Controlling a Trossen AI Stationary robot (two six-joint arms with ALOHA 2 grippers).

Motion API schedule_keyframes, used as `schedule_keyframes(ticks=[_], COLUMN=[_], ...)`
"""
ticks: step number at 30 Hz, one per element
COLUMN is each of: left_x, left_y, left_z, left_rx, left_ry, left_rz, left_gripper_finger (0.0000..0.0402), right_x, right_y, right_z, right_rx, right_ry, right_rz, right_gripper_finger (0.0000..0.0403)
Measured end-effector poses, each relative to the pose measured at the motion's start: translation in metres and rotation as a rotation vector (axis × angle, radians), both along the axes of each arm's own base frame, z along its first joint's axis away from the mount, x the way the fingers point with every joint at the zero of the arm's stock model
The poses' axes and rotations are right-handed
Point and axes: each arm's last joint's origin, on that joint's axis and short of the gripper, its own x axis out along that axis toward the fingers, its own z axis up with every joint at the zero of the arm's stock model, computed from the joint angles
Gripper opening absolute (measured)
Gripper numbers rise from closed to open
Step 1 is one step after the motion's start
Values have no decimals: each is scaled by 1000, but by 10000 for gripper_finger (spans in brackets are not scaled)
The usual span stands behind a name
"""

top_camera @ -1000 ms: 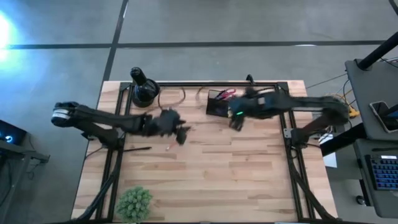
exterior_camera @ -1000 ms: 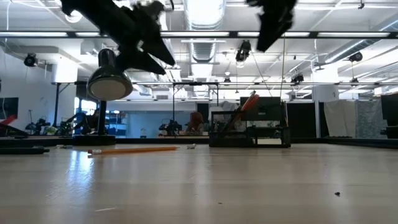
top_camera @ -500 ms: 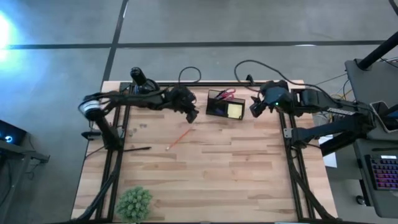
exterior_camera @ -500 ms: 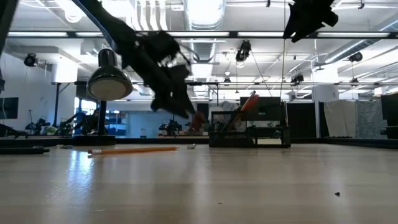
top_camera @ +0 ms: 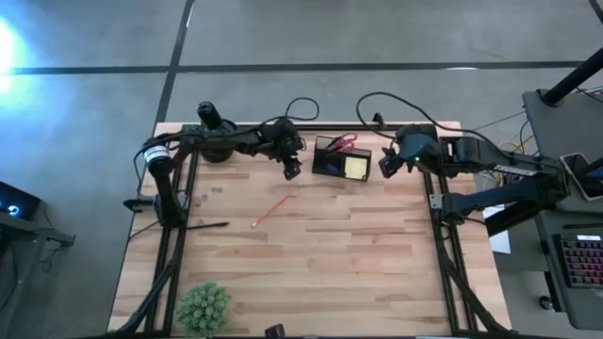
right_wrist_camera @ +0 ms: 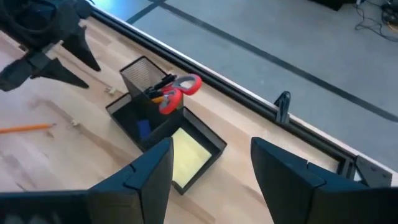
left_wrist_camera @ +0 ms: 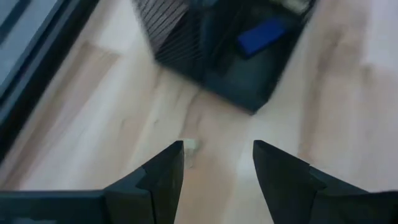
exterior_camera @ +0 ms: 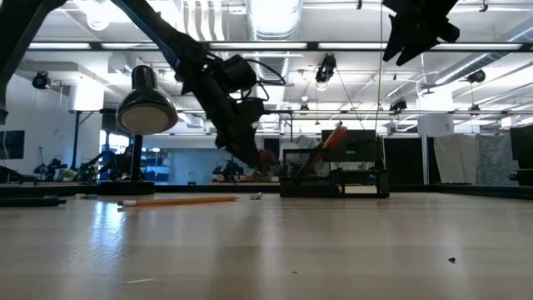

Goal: Pick and place office supplies into organizer
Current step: Put the top yellow binder clip into the desk organizer

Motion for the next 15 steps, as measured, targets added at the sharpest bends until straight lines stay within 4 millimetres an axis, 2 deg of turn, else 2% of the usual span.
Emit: schedule_keyframes(ticks=[6, 8, 15], left_x=[-3, 2, 17], left_y=[3, 5, 14], left_z=[-17, -23, -24], left_rx=[-68, -75, -77], left_ry=[71, 77, 82], left_rz=[-5, -9, -5], left_gripper_finger=[178, 178, 178], right_x=[0, 0, 0], right_y=[-1, -1, -2], right_z=[-8, -11, -10], right_rx=[14, 20, 28], right_ry=[13, 16, 9], right_rz=[-19, -26, -29], right_gripper_finger=[206, 206, 206])
